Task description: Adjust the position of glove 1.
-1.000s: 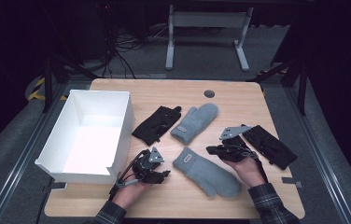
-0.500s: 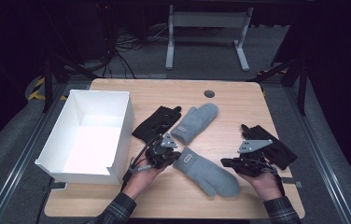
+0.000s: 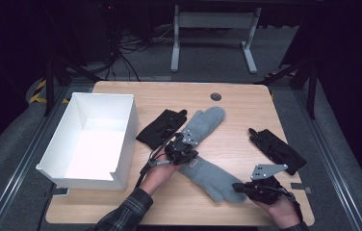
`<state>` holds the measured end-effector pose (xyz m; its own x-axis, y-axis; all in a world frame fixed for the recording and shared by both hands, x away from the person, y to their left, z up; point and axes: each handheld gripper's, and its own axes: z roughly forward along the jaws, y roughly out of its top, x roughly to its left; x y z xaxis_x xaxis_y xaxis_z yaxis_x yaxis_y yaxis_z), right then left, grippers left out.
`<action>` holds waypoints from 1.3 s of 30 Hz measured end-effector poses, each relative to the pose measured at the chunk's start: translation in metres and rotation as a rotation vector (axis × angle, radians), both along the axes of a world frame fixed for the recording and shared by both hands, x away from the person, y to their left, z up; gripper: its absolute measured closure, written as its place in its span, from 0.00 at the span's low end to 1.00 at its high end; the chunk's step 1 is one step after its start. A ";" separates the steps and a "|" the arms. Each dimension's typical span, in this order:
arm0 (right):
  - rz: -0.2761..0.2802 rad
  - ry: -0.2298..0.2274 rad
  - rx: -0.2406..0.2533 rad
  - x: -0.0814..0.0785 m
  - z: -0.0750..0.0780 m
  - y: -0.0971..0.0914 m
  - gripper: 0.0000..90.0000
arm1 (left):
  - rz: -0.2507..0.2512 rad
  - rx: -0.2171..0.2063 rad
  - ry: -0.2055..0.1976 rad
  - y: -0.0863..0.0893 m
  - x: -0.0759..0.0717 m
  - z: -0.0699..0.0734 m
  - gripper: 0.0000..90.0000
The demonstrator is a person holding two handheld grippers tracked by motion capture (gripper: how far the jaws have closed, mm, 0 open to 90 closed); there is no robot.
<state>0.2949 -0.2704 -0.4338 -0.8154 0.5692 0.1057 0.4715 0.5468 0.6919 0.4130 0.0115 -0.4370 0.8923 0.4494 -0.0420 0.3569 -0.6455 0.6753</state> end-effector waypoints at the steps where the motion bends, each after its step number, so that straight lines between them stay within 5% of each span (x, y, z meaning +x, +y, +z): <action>1: 0.002 0.014 -0.010 -0.001 -0.003 0.001 1.00 | -0.002 0.011 0.000 0.000 0.000 0.000 1.00; 8: -0.016 0.021 -0.072 0.007 -0.010 0.000 1.00 | -0.013 0.035 0.025 0.005 -0.007 0.001 1.00; 19: -0.090 -0.009 -0.104 0.053 -0.008 -0.002 1.00 | -0.017 0.039 0.057 0.023 -0.030 0.000 1.00; 30: -0.117 -0.040 -0.120 0.101 -0.009 0.018 1.00 | -0.008 0.017 0.082 0.031 -0.047 -0.002 1.00; 39: -0.135 -0.066 -0.076 0.101 -0.004 0.012 0.99 | 0.003 0.009 0.074 0.032 -0.047 0.003 0.96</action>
